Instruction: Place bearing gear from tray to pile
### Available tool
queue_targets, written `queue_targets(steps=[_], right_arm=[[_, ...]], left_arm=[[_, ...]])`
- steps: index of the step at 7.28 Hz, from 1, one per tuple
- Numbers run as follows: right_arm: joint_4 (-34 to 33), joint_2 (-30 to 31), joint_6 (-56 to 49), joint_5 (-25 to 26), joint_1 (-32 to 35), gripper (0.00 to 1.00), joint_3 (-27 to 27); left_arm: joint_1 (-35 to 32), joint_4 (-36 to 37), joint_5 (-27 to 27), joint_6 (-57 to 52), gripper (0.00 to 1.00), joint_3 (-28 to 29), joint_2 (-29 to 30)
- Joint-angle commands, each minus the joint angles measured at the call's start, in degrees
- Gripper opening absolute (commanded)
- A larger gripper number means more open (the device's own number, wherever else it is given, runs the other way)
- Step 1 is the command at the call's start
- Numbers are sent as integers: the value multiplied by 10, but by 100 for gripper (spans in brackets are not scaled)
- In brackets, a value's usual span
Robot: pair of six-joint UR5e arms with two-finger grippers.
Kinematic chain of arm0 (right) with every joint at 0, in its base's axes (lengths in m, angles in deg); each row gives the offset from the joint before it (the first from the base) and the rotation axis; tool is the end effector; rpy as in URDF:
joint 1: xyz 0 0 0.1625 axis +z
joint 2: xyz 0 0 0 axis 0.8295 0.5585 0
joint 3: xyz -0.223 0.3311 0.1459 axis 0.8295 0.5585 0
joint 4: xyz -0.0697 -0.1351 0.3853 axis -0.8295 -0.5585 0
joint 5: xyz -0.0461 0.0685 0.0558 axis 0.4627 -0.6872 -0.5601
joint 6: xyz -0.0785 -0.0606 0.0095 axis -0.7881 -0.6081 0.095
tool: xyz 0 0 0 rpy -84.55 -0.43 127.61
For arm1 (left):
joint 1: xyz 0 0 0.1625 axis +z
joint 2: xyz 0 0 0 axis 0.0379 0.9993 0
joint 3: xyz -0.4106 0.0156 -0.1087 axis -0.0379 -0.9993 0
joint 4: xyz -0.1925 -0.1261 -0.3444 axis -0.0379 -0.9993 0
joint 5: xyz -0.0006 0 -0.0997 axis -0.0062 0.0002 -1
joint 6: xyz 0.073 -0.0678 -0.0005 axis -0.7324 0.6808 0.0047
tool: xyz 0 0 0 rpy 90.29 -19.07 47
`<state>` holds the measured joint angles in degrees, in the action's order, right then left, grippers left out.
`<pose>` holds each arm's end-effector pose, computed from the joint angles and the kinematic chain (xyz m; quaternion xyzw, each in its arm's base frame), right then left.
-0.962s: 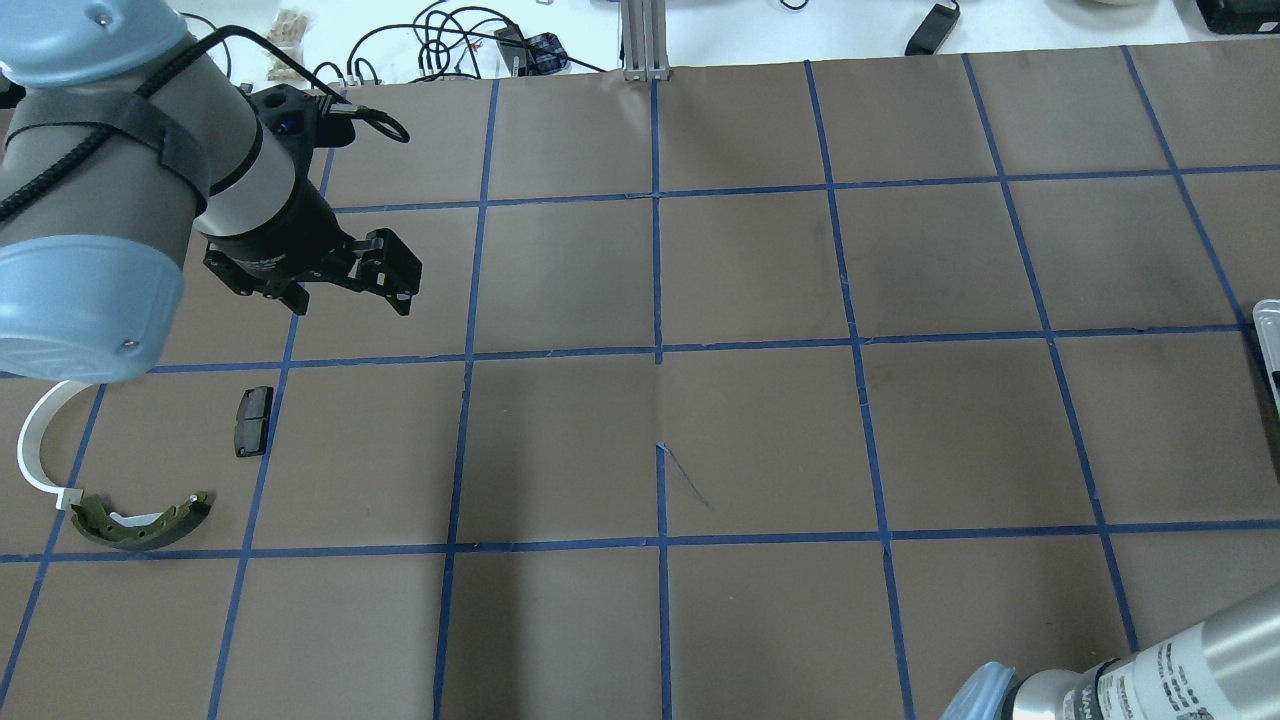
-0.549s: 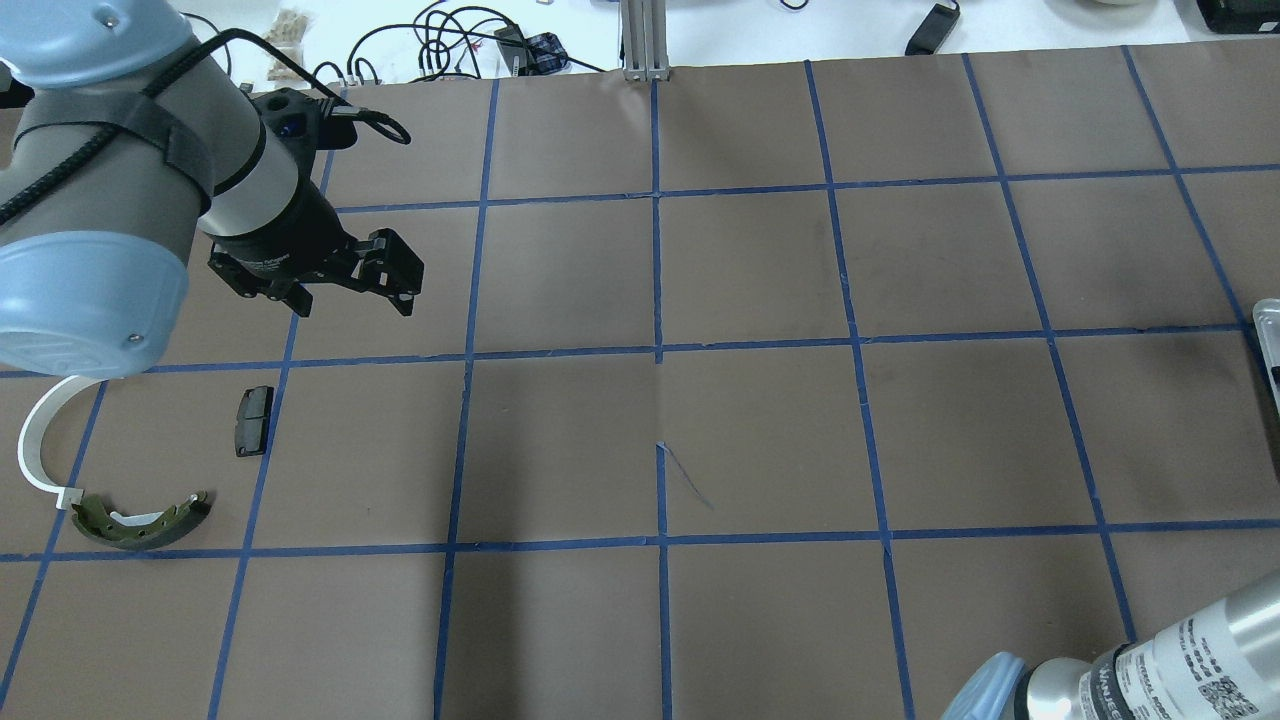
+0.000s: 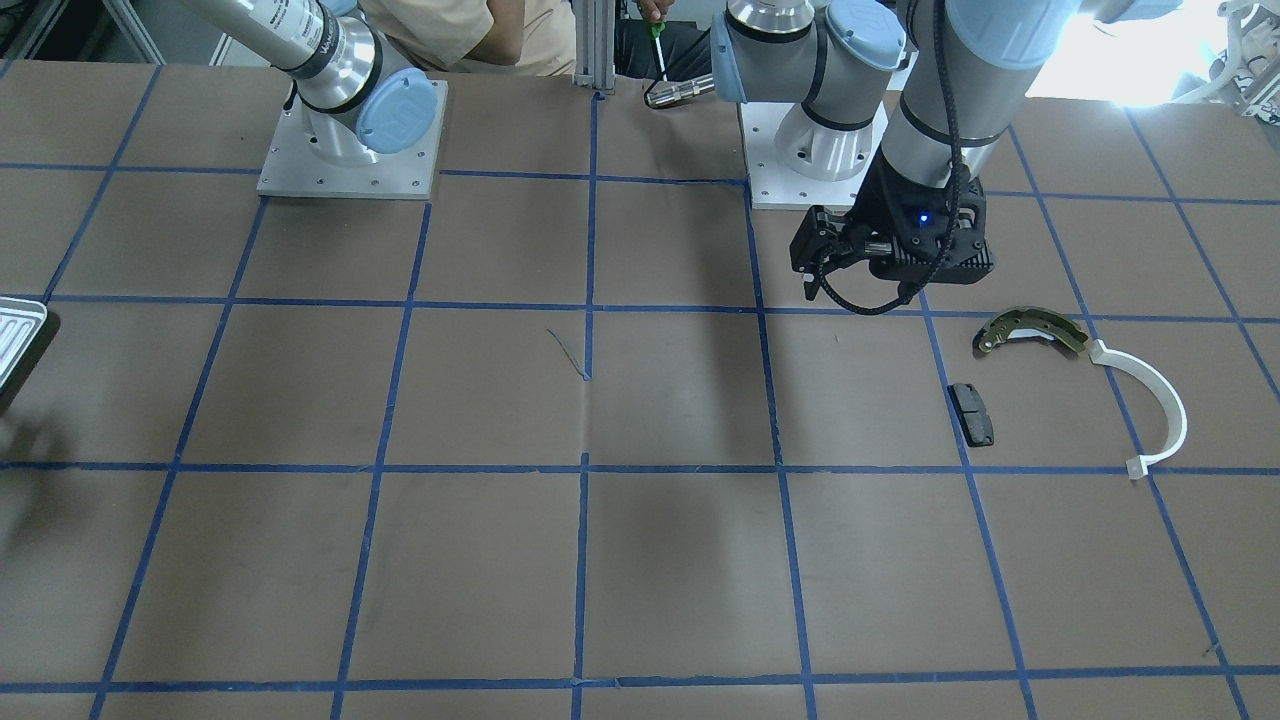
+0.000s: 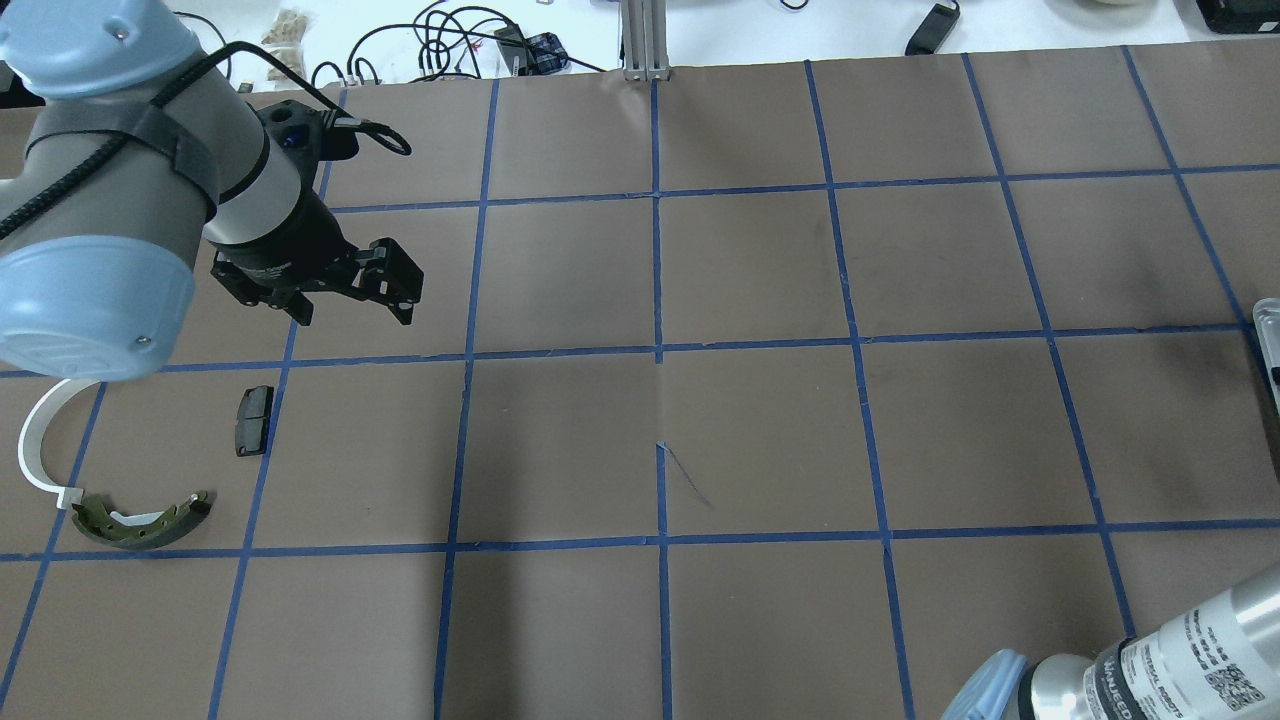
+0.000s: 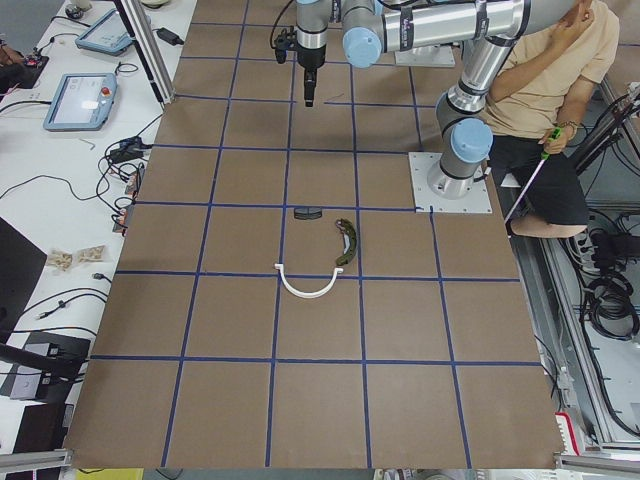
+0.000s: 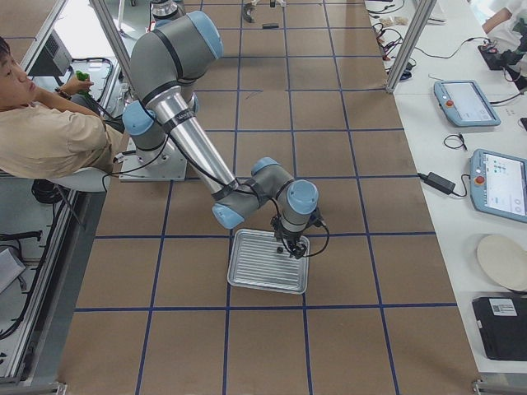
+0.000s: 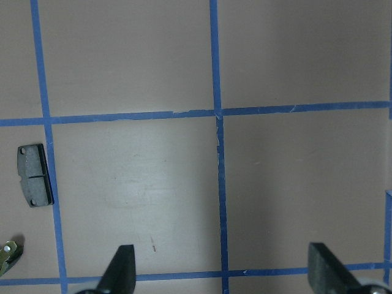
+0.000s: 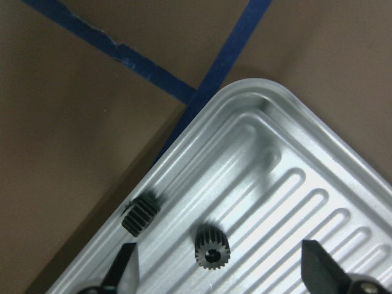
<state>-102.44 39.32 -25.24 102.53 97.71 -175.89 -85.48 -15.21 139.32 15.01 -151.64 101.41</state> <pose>-0.3918 -0.5133 0.1996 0.2845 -0.9573 -0.0472 0.0215 -0.1142 -0.4660 0.4106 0.0170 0.9998 -0.0121 0.0012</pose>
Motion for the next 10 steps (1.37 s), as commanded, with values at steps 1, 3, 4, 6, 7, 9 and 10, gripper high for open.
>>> queue_targets(steps=[1,3,4,6,7,9,10], right_arm=[[0,-4,0,0,0,82,-4],[0,-10,-4,1,0,82,-3],[1,-11,-4,2,-1,78,-4],[1,-12,-4,3,-1,73,-4],[2,-8,-3,3,-1,72,-4],[2,-7,-3,4,-2,73,-3],[2,-6,-2,8,-4,73,-3]], left_arm=[[3,11,6,0,100,-27,0],[5,37,6,10,100,-29,8],[5,37,6,10,100,-29,8],[5,37,6,9,100,-27,5],[5,38,5,9,100,-27,6],[5,36,7,9,100,-28,6],[5,38,6,8,100,-28,10]])
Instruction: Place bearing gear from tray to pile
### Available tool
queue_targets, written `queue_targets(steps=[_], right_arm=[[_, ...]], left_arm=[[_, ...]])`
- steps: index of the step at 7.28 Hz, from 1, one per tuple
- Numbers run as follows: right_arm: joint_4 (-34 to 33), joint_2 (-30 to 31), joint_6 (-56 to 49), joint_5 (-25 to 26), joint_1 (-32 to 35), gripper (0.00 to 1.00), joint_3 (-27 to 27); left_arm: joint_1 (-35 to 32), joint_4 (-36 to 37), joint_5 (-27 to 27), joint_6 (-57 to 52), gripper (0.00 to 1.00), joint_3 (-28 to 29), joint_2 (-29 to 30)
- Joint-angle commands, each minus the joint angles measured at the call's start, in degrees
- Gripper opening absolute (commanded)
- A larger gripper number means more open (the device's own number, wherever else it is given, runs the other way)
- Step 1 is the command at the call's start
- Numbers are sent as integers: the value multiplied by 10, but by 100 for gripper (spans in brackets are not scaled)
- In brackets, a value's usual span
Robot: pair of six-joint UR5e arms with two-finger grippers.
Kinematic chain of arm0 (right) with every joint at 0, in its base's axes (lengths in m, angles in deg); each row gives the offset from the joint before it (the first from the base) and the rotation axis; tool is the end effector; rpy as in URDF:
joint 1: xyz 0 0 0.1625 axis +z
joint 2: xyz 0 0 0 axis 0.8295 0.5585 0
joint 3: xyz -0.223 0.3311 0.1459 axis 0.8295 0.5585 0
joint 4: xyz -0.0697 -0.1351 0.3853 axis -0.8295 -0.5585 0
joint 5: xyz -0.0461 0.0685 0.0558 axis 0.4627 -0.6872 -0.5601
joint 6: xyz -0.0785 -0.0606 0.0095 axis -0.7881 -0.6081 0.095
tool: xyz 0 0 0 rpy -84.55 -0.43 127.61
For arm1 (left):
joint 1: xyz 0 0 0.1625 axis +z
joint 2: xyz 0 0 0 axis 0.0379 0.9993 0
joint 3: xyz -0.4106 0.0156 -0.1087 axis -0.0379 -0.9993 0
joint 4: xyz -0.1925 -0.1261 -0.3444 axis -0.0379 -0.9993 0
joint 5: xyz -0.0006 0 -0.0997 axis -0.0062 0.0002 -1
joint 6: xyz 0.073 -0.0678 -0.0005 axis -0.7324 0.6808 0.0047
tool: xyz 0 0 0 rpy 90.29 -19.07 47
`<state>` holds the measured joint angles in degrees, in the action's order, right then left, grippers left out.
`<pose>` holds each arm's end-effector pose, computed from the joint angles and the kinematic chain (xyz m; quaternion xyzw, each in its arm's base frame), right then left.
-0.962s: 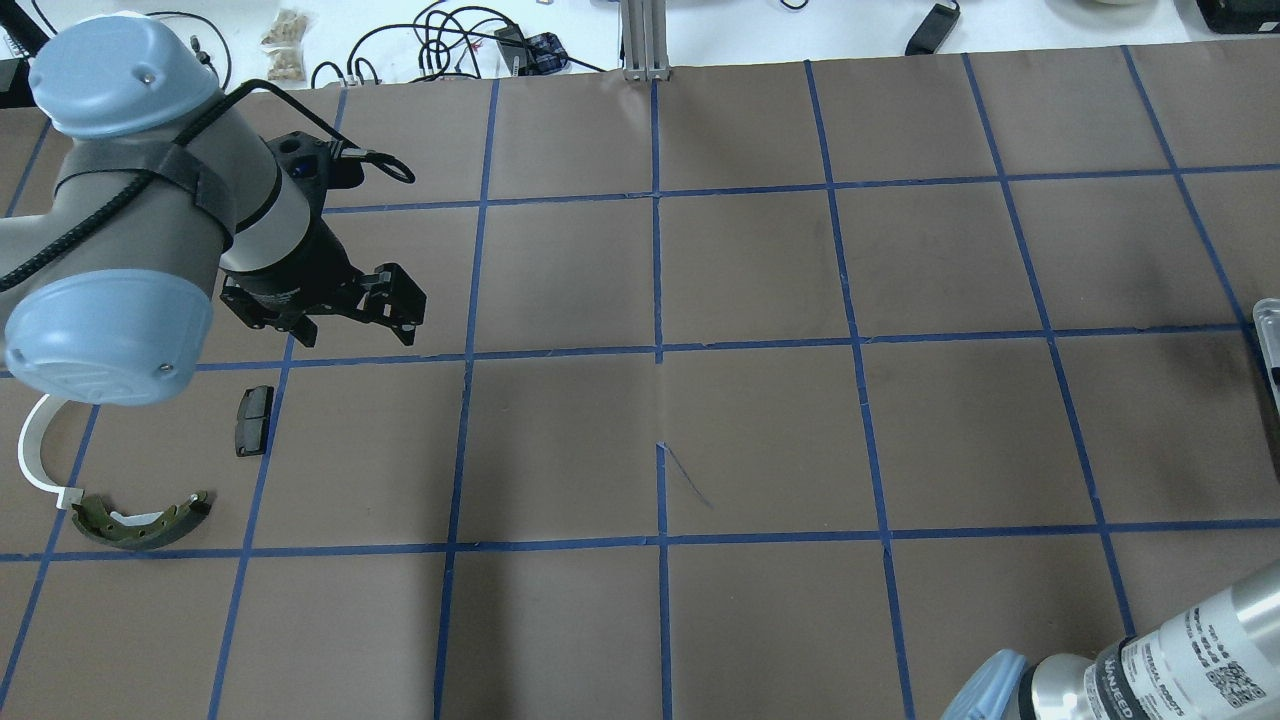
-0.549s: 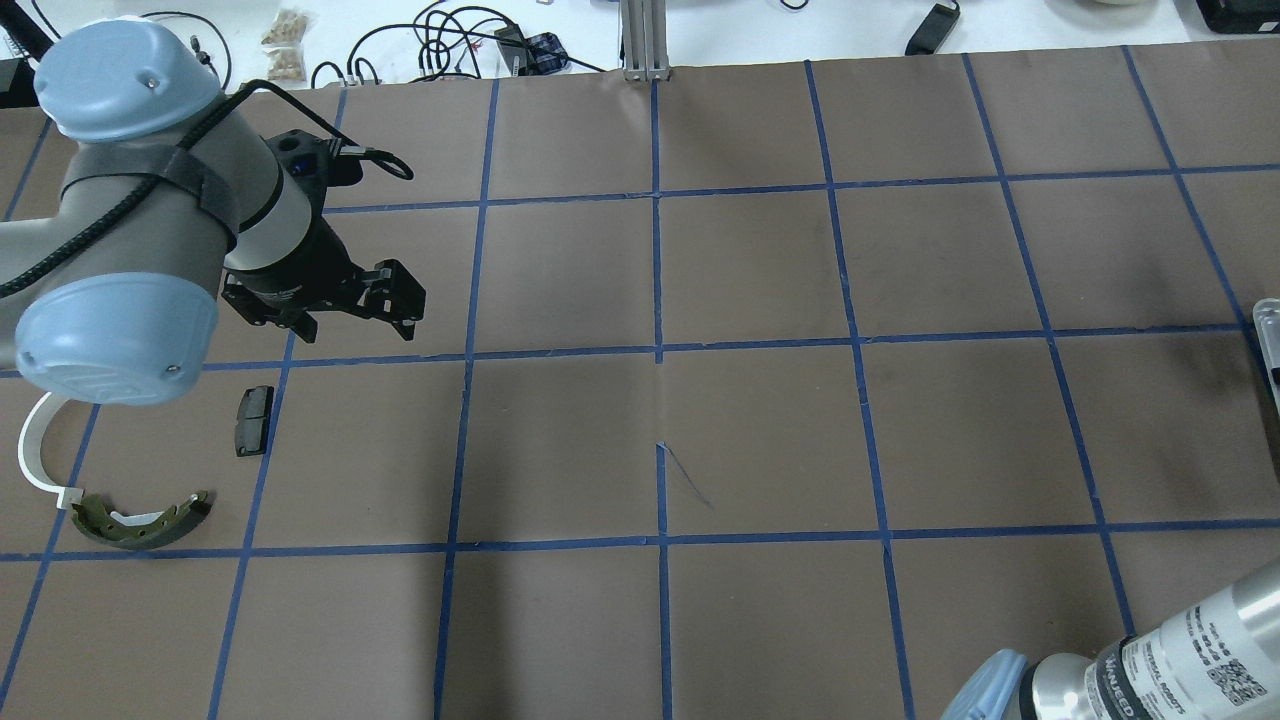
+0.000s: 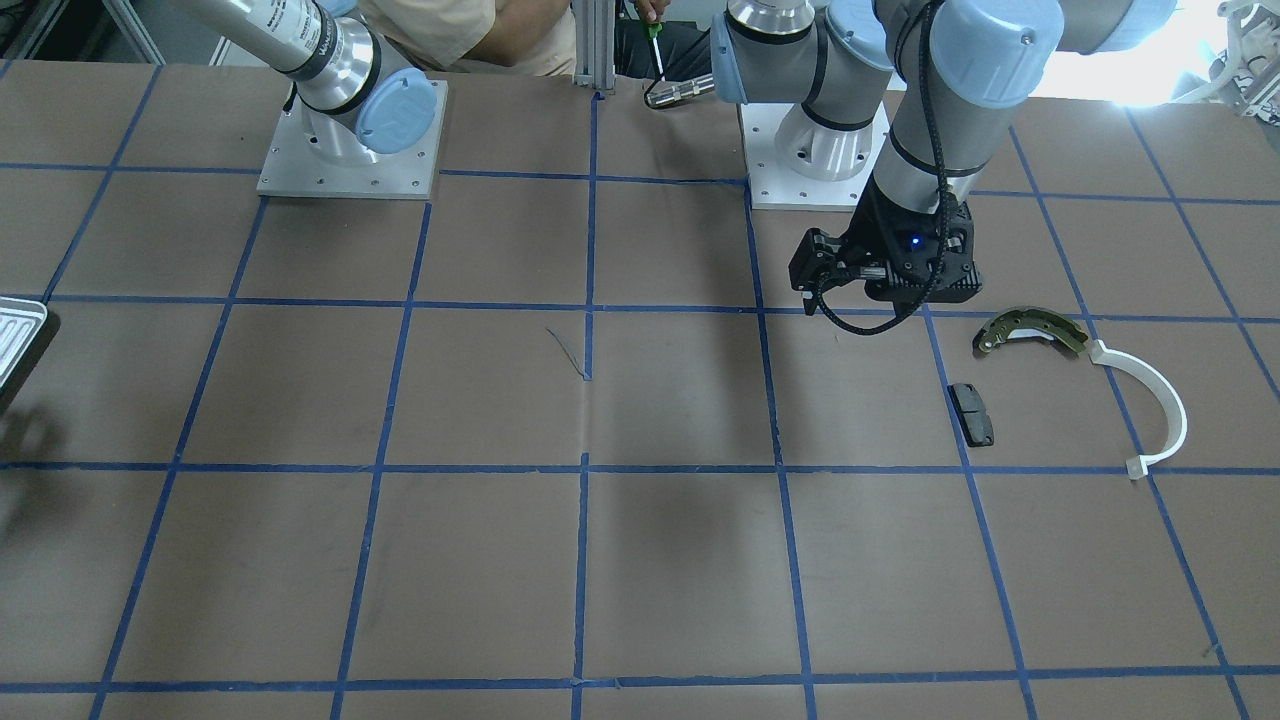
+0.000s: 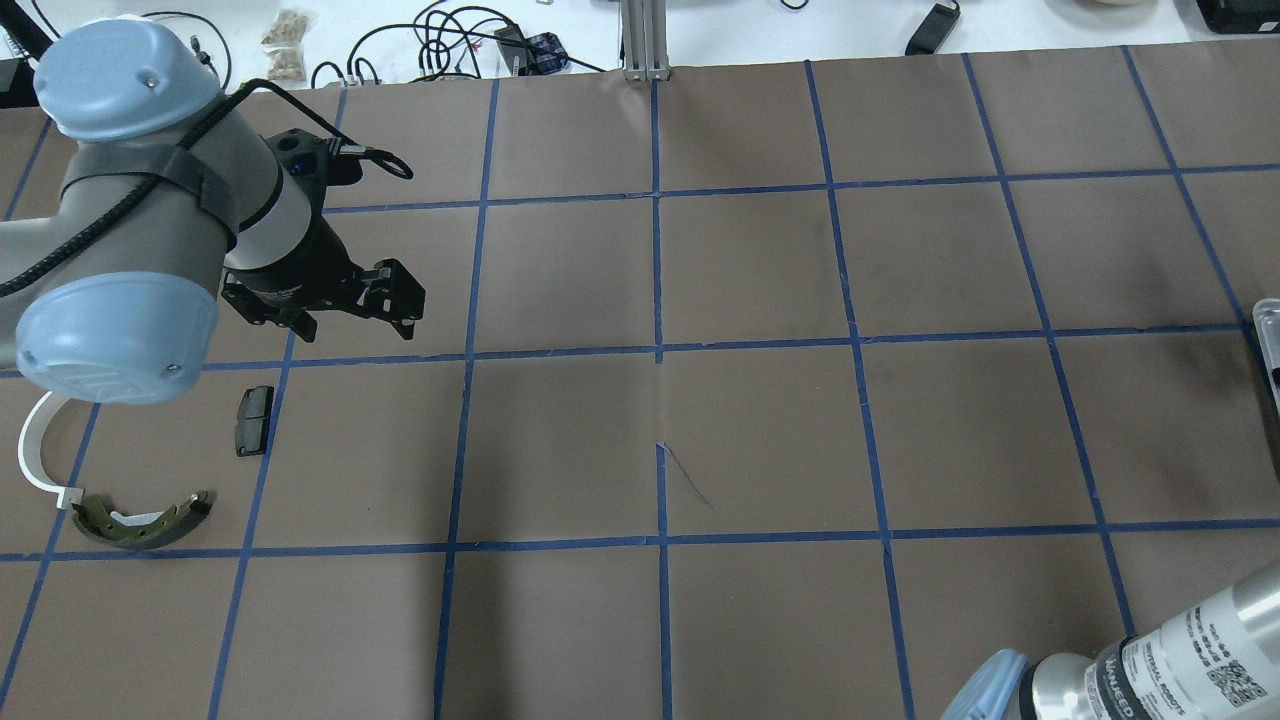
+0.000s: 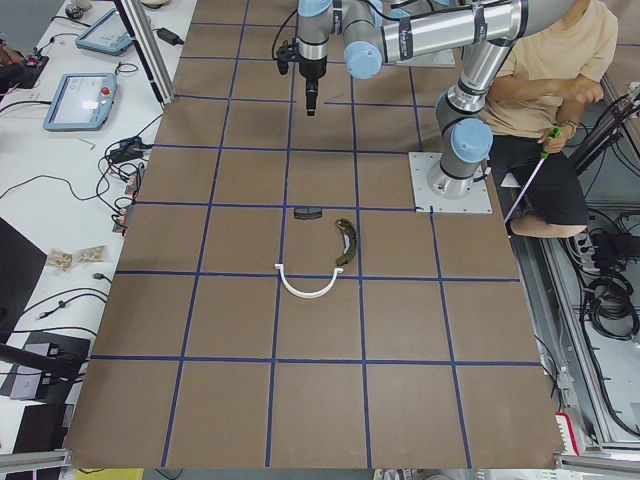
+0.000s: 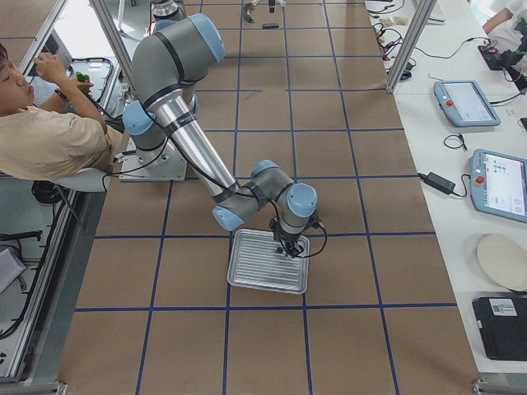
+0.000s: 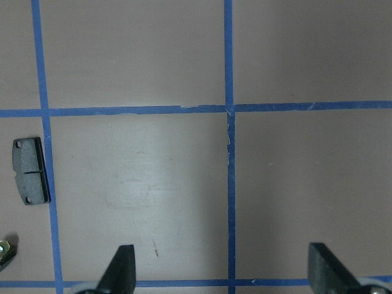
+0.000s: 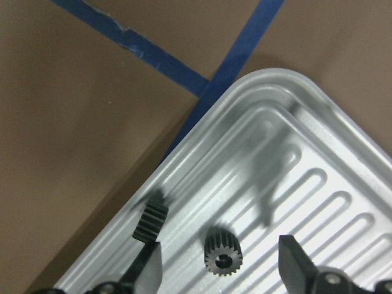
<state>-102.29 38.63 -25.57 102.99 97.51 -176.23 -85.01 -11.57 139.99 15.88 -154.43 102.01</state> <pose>-0.3927 -0.5101 0.1893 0.2860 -0.9565 -0.0553 0.0136 -0.1093 -0.4664 0.3887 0.0052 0.9999 -0.0140 0.0071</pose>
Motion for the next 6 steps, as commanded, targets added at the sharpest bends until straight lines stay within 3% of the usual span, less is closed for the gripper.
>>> queue_targets(steps=[1,6], right_arm=[[1,1,0,7,-6,73,0],[5,-4,5,4,-15,72,-2]], left_arm=[[0,1,1,1,100,2,2],[1,1,2,1,100,2,3]])
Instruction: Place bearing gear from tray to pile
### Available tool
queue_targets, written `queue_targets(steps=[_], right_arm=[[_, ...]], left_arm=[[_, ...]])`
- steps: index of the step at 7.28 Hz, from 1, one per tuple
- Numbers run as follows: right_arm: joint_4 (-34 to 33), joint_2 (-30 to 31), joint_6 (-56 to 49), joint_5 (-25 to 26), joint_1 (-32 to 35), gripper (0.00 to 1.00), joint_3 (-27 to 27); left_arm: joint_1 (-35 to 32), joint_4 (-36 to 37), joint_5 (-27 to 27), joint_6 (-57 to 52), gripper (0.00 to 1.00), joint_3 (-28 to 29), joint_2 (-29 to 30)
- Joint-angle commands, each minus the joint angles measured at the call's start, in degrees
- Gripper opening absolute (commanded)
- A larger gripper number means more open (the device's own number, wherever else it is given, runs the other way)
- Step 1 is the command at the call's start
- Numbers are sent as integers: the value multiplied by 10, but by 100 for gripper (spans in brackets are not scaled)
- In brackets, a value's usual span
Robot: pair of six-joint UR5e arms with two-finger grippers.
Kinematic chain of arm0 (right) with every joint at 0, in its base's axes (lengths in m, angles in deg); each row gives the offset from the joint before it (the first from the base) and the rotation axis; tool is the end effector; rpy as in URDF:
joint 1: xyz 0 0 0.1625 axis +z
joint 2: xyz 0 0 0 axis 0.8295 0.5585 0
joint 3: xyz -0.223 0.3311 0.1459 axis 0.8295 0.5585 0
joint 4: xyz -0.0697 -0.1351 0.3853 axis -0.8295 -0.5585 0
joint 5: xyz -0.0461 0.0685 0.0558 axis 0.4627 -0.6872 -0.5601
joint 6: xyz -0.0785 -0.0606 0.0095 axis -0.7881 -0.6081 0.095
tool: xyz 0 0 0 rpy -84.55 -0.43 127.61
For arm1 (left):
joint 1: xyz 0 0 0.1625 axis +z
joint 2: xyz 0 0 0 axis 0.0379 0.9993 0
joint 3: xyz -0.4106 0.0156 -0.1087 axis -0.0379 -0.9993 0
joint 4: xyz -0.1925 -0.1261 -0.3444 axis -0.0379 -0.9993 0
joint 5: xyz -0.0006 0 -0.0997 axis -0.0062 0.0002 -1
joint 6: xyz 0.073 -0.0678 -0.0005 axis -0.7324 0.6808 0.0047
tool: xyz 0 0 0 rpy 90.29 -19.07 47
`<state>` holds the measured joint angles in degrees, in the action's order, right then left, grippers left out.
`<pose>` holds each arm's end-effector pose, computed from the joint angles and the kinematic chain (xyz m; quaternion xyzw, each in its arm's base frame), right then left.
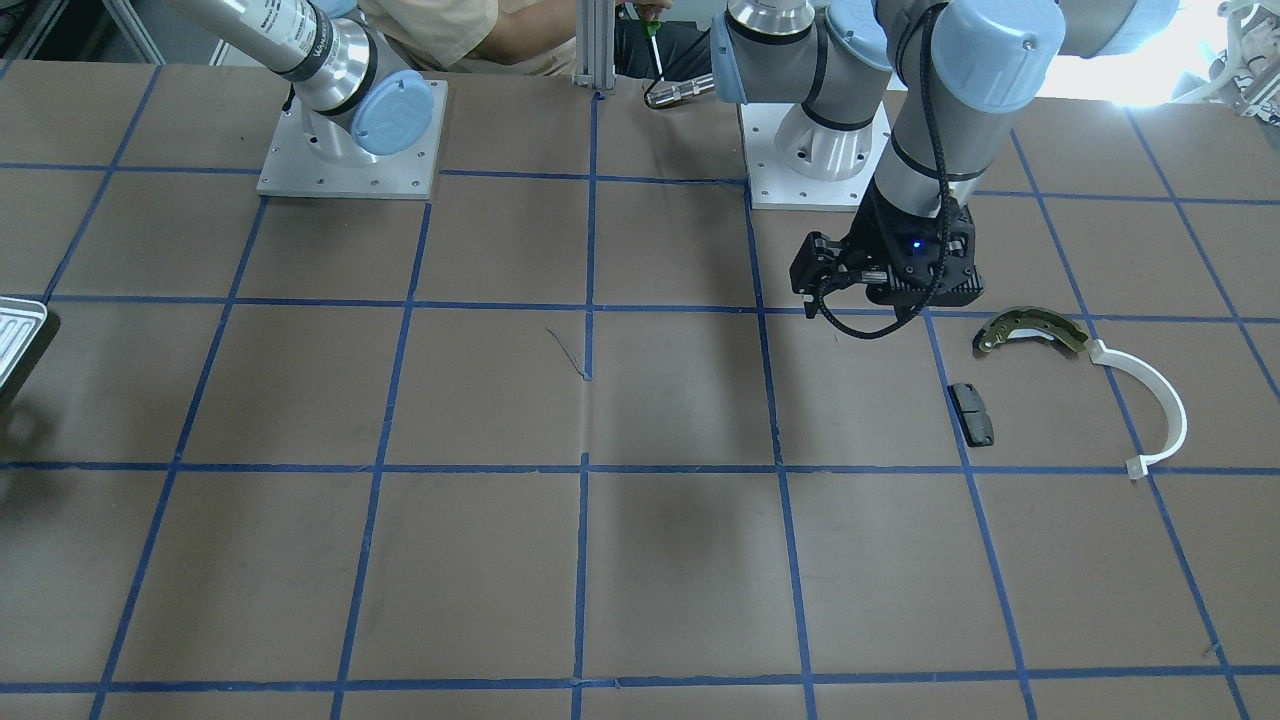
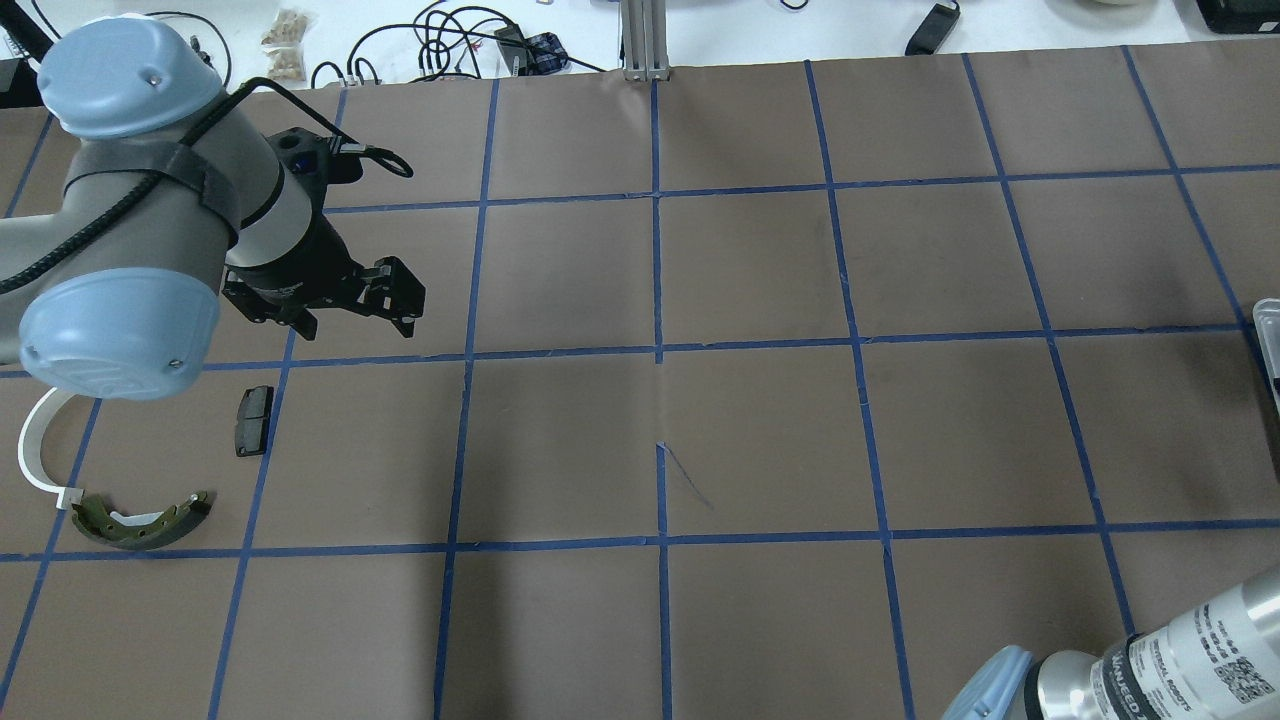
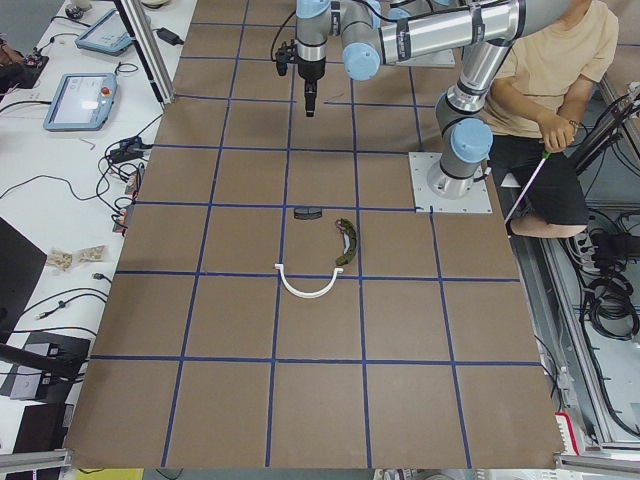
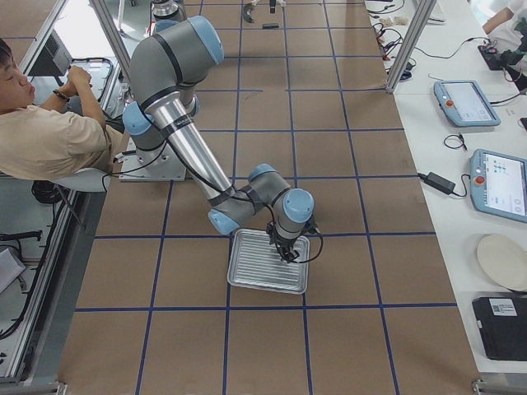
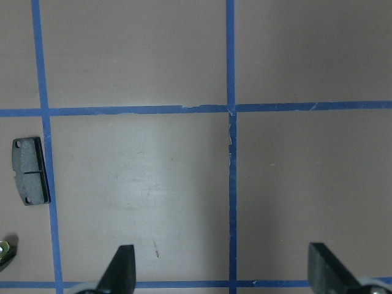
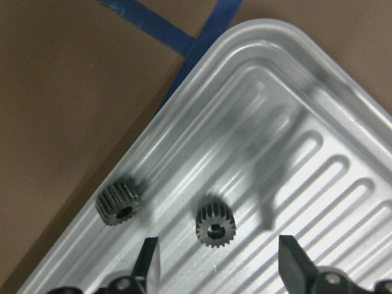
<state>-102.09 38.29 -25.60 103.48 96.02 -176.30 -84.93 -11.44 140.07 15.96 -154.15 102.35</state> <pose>-0.4059 -0.4987 0.1848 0.2741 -0.9597 -0.0615 0.0098 -0.1084 -0.4691 0.3885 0.0038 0.9999 -0.0145 0.0078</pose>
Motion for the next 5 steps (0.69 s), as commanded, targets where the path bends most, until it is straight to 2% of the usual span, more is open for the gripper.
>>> queue_targets(steps=[1,3,5], right_arm=[[4,2,6,-1,0,71,0],[2,-3,3,-9,0,63,-1],[2,-2,5,-10,0,61,-1]], left_arm=[[0,0,1,0,100,1,0],[-1,0,1,0,100,3,2],[-1,-1,0,-2,100,3,3]])
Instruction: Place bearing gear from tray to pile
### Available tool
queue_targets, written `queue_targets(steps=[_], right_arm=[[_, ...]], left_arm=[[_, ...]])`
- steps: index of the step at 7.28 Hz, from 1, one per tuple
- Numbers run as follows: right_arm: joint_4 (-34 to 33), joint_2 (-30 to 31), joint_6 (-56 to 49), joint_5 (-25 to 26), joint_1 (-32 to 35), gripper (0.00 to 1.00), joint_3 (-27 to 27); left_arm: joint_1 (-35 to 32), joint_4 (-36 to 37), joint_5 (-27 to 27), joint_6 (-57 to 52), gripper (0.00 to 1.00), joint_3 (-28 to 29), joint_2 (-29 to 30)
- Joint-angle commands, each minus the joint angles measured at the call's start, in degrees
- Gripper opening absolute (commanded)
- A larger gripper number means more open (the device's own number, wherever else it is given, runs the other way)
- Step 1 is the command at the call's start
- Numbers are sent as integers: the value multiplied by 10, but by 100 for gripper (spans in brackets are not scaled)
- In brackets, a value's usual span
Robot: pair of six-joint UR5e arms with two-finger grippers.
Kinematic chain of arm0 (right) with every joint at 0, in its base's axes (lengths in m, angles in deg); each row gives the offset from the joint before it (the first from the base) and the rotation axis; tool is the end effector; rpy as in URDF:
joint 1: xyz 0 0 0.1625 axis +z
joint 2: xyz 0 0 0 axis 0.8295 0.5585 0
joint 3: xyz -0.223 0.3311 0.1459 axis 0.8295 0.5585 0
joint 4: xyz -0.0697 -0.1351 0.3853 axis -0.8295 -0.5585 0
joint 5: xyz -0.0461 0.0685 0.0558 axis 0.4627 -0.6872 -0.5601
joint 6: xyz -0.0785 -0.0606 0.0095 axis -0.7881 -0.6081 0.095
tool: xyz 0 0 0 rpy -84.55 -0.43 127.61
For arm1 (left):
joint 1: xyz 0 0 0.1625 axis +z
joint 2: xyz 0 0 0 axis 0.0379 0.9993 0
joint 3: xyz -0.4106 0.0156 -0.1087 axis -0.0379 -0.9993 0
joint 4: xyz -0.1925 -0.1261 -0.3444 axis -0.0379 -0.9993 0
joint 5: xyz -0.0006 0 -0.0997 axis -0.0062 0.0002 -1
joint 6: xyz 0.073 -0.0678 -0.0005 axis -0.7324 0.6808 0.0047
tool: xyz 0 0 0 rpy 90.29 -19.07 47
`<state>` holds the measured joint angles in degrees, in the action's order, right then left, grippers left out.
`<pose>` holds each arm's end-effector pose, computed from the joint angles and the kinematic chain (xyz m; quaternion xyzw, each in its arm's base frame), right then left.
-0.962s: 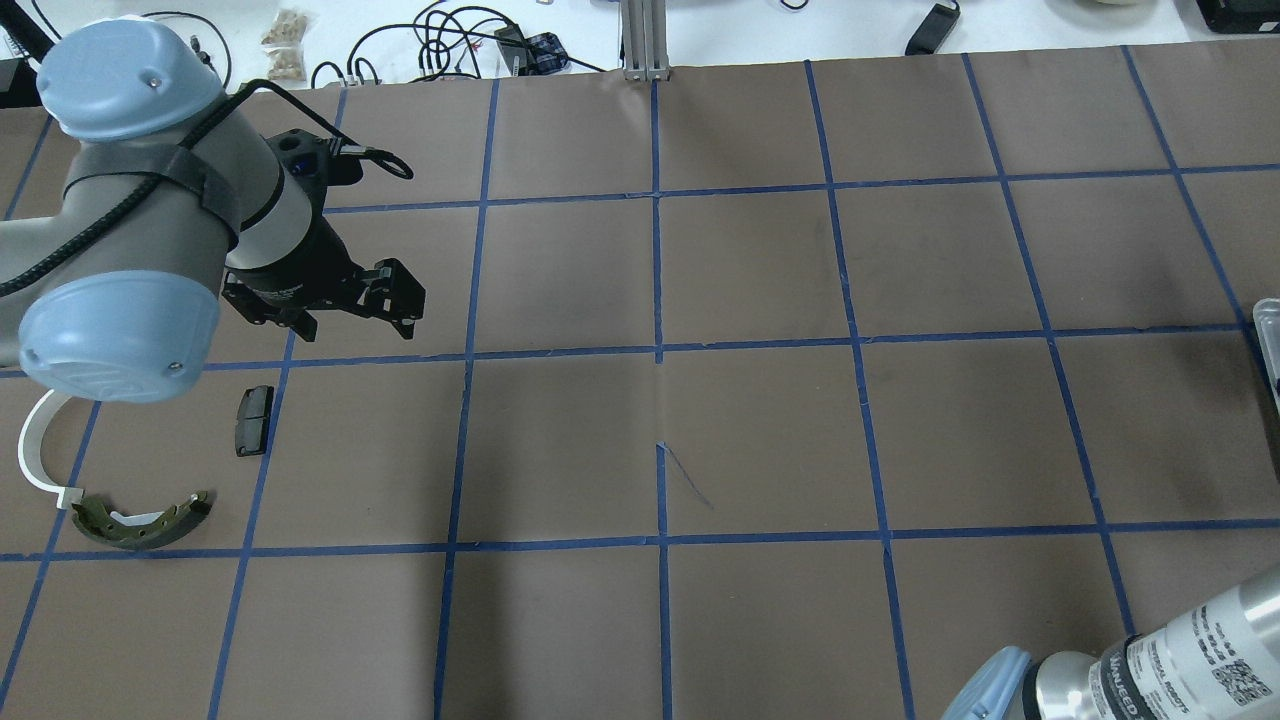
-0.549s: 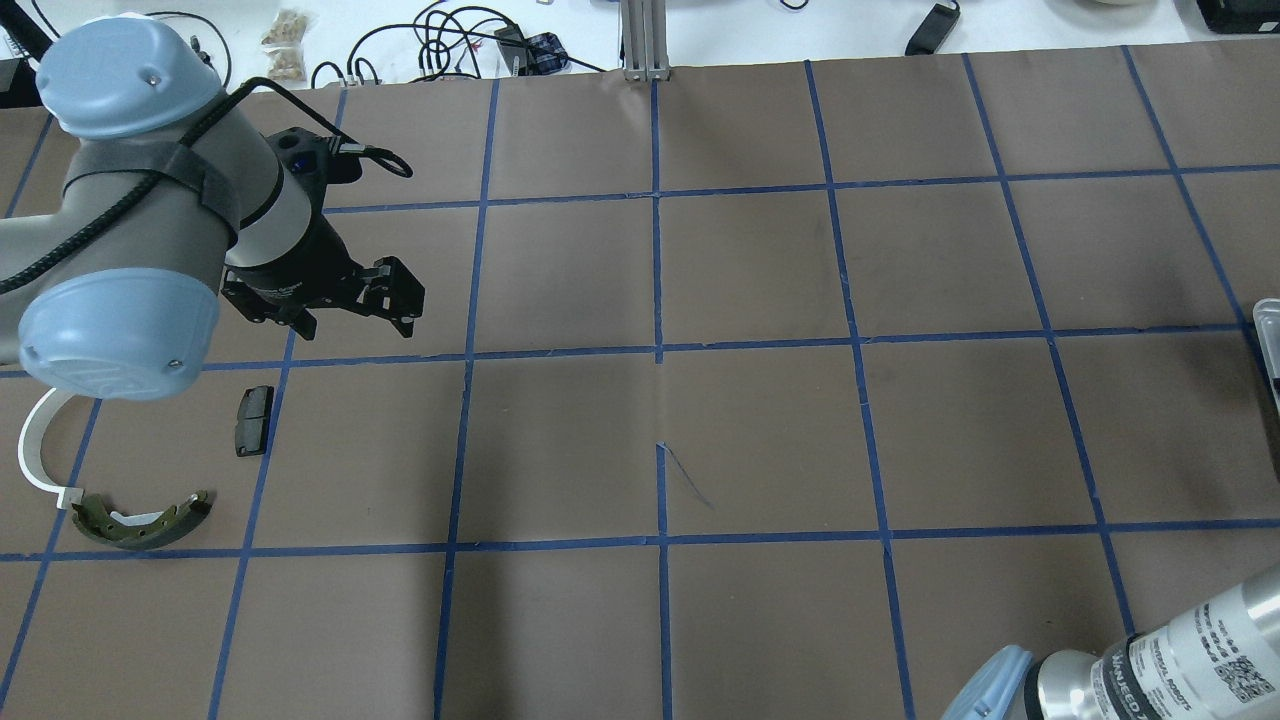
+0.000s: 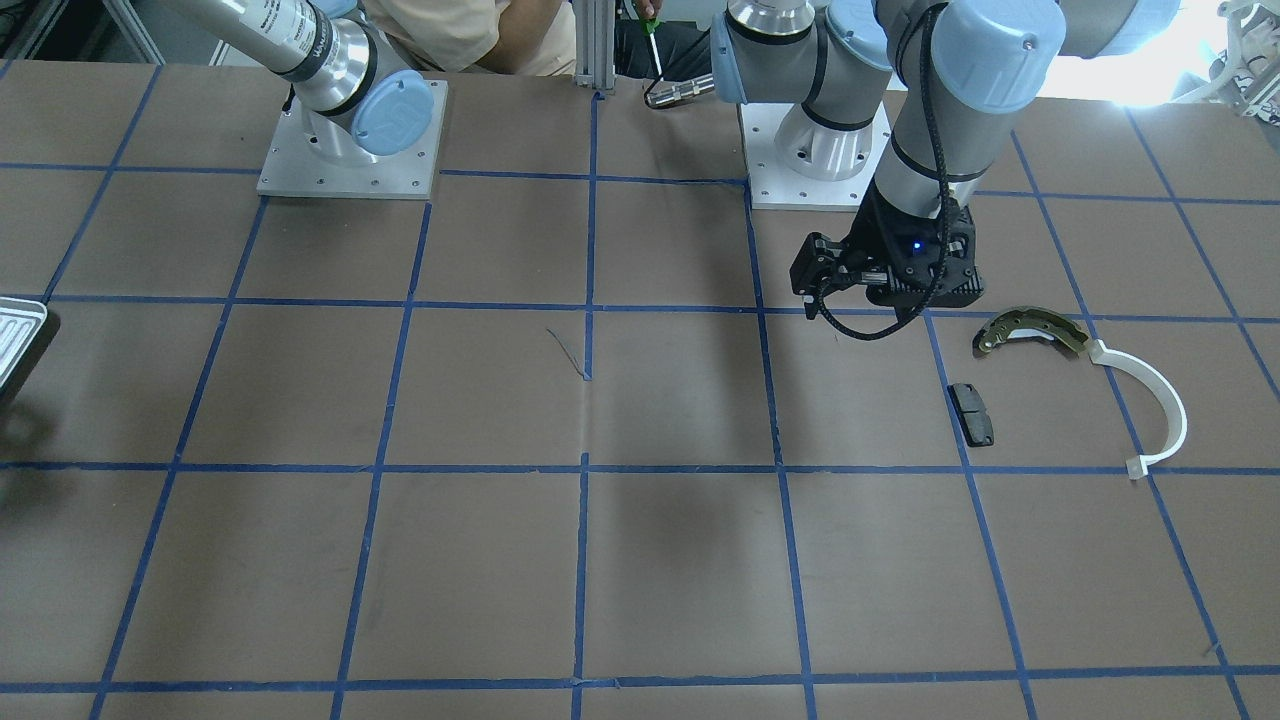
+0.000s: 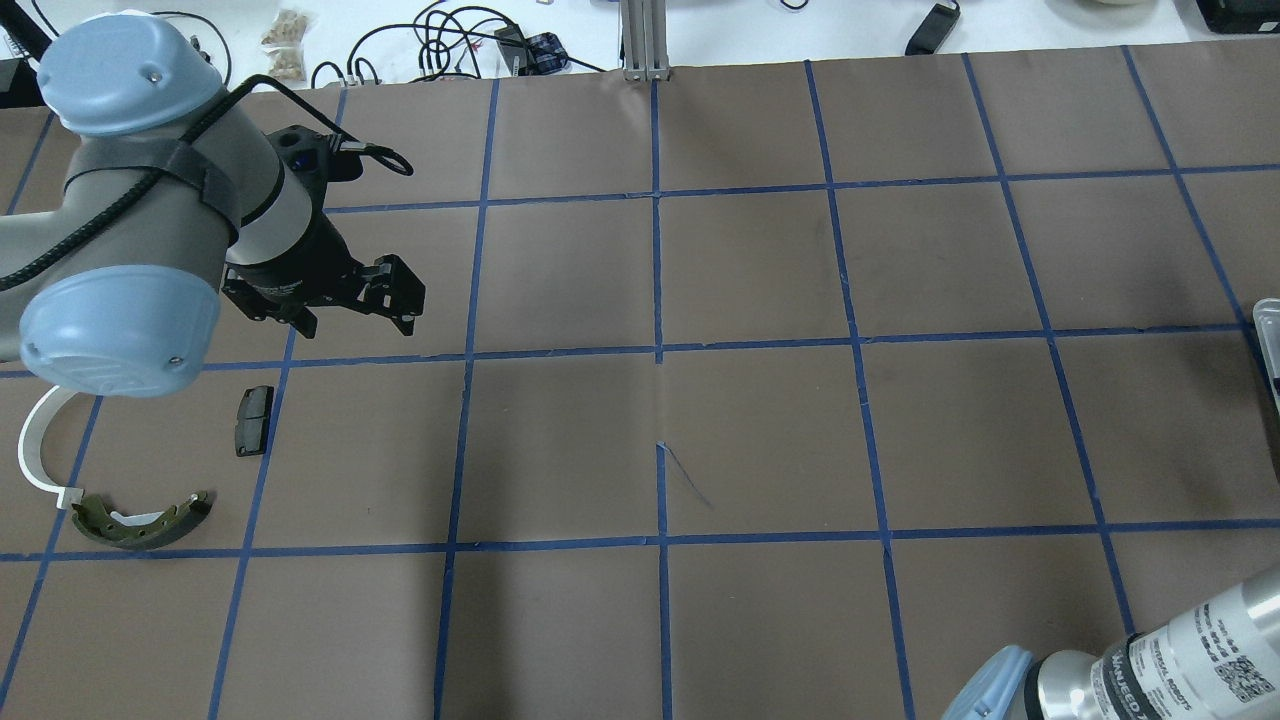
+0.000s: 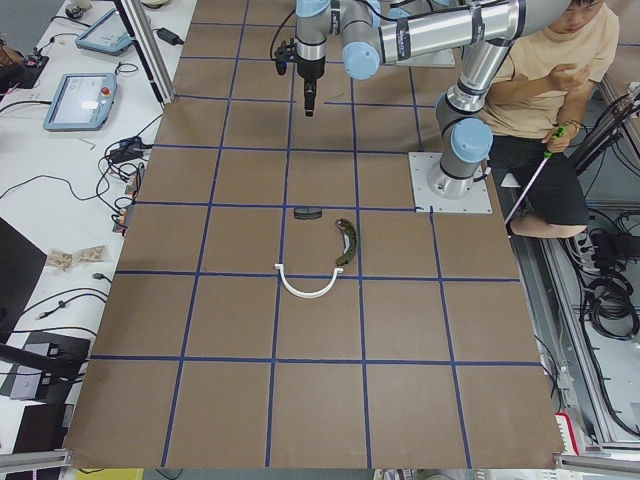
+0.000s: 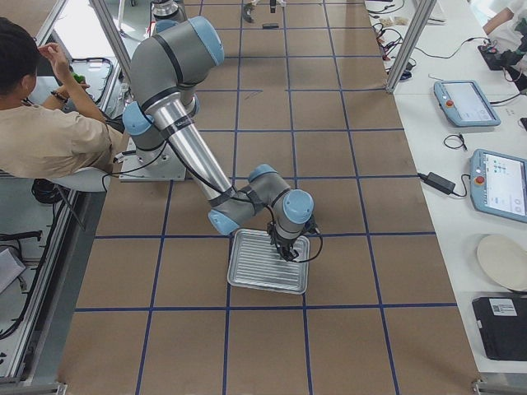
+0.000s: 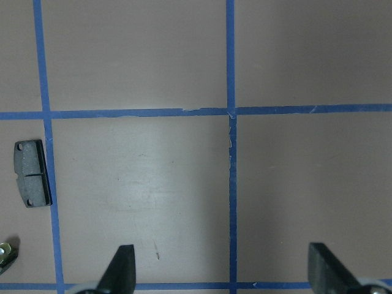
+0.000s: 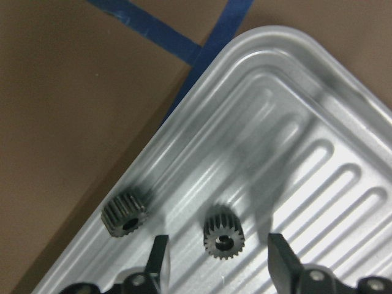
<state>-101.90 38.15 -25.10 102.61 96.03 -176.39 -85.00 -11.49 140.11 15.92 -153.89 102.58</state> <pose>-0.4042 -0.4994 0.1821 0.2701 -0.9612 -0.0561 0.0036 -0.1088 -0.4707 0.3888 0.0048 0.9999 -0.0143 0.0082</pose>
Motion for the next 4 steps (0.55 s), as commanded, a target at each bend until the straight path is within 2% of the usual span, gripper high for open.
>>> queue_targets(steps=[1,2,4], right_arm=[[1,0,1,-1,0,54,0],[0,-1,1,-1,0,44,0],[1,-1,7,-3,1,37,0]], left_arm=[[0,-6,-1,-5,100,1,0],[0,-7,-1,-5,100,2,0],[0,-37,-1,-7,100,3,-13]])
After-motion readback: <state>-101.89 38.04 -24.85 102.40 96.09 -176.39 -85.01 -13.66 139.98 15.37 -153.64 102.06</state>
